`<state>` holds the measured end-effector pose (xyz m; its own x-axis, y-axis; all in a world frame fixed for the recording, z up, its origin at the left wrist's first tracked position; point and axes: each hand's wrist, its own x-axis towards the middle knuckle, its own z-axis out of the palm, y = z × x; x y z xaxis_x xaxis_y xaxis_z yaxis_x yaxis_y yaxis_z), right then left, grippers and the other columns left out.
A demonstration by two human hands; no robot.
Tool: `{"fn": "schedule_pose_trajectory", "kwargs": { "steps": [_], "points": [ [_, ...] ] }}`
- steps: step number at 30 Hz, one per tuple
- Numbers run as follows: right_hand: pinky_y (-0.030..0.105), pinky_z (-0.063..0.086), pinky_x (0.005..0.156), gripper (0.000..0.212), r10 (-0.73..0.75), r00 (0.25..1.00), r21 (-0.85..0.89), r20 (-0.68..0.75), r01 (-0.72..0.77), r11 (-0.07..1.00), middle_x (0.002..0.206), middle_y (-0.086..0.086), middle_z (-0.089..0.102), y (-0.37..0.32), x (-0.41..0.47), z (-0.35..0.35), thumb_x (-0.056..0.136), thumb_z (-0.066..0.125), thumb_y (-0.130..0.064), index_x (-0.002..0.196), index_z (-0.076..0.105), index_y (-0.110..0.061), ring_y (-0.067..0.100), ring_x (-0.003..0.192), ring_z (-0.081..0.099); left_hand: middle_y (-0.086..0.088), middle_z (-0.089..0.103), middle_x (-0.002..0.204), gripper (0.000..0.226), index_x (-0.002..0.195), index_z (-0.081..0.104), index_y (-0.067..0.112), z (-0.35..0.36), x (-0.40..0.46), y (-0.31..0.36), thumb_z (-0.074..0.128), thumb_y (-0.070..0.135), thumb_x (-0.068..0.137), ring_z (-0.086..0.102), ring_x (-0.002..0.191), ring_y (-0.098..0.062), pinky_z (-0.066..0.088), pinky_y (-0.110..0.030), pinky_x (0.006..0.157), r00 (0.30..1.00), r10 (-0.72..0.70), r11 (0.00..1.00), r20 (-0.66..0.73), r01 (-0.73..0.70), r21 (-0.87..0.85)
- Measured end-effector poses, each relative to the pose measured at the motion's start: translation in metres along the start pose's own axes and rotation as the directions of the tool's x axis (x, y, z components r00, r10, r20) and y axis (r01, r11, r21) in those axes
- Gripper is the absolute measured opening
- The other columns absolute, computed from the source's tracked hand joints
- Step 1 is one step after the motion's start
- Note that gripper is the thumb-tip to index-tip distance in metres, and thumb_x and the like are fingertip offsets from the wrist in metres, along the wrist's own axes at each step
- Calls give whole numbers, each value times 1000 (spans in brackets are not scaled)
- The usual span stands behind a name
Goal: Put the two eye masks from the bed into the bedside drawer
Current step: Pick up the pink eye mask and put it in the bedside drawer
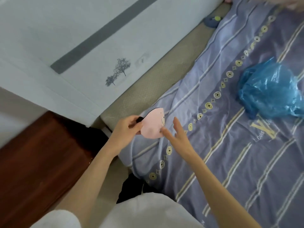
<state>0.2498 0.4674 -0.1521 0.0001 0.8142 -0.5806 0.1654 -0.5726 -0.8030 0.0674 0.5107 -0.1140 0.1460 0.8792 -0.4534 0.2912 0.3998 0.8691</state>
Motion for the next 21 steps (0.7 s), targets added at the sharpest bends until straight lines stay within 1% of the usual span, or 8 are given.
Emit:
{"fn": "schedule_pose_trajectory", "kwargs": {
  "steps": [5, 7, 9, 11, 13, 17, 19, 21],
  "points": [
    [37, 36, 108, 103, -30, 991, 192, 129, 5, 981, 136, -2, 47, -36, -15, 17, 58, 62, -64, 144, 23, -23, 15, 124, 47, 5, 67, 84, 12, 97, 63, 13, -29, -44, 26, 57, 10, 86, 65, 69, 4, 46, -6, 53, 994, 111, 994, -17, -111, 10],
    [37, 46, 101, 83, -69, 981, 282, 181, 16, 959, 114, -7, 62, -47, -21, 30, 65, 66, -49, 137, 38, -19, 12, 106, 60, 6, 67, 85, 12, 94, 64, 18, -42, -60, 30, 59, 11, 85, 65, 70, 3, 49, -8, 61, 988, 144, 988, -47, -141, 54],
    [30, 55, 88, 53, -113, 959, 353, 259, 14, 935, 96, -9, 73, -56, -25, 45, 71, 66, -34, 120, 56, -18, 9, 93, 67, 2, 69, 89, 12, 91, 64, 21, -57, -75, 31, 61, 13, 83, 67, 76, -3, 54, -16, 71, 982, 159, 986, -97, -154, 60],
    [21, 56, 73, 24, -138, 948, 394, 287, 14, 919, 83, -8, 75, -65, -31, 64, 76, 65, -22, 100, 65, -15, 8, 82, 68, -2, 69, 89, 9, 90, 64, 18, -74, -91, 30, 64, 14, 81, 69, 79, -14, 57, -31, 76, 977, 131, 991, -168, -130, 18],
    [19, 55, 65, 8, -126, 955, 393, 269, 11, 919, 75, -5, 74, -75, -39, 84, 82, 62, -11, 88, 66, -12, 9, 74, 68, -2, 67, 86, 8, 86, 63, 15, -94, -110, 24, 67, 16, 79, 65, 79, -19, 55, -29, 75, 944, 140, 990, -298, -130, 54],
    [26, 53, 70, 8, -133, 954, 319, 270, 42, 947, 82, 4, 70, -100, -59, 133, 82, 62, -7, 89, 64, -6, 16, 78, 65, 2, 62, 94, 12, 80, 59, 11, -135, -154, 6, 69, 16, 77, 57, 85, -5, 42, -8, 70, 852, 249, 966, -461, -188, 175],
    [30, 50, 74, 8, -152, 943, 260, 297, 73, 963, 85, 8, 66, -108, -74, 159, 81, 63, -8, 89, 63, -6, 20, 80, 61, 4, 66, 98, 16, 73, 53, 12, -154, -180, -4, 68, 10, 78, 59, 86, 2, 43, -7, 70, 847, 267, 964, -459, -238, 121],
    [28, 50, 67, 4, -163, 923, 224, 350, 86, 971, 82, 6, 65, -114, -91, 188, 82, 63, -9, 86, 63, -8, 18, 75, 61, 3, 69, 93, 27, 66, 45, 15, -173, -208, -16, 67, 6, 77, 62, 81, 4, 47, -9, 71, 831, 278, 955, -482, -291, 50]
  ]
}}
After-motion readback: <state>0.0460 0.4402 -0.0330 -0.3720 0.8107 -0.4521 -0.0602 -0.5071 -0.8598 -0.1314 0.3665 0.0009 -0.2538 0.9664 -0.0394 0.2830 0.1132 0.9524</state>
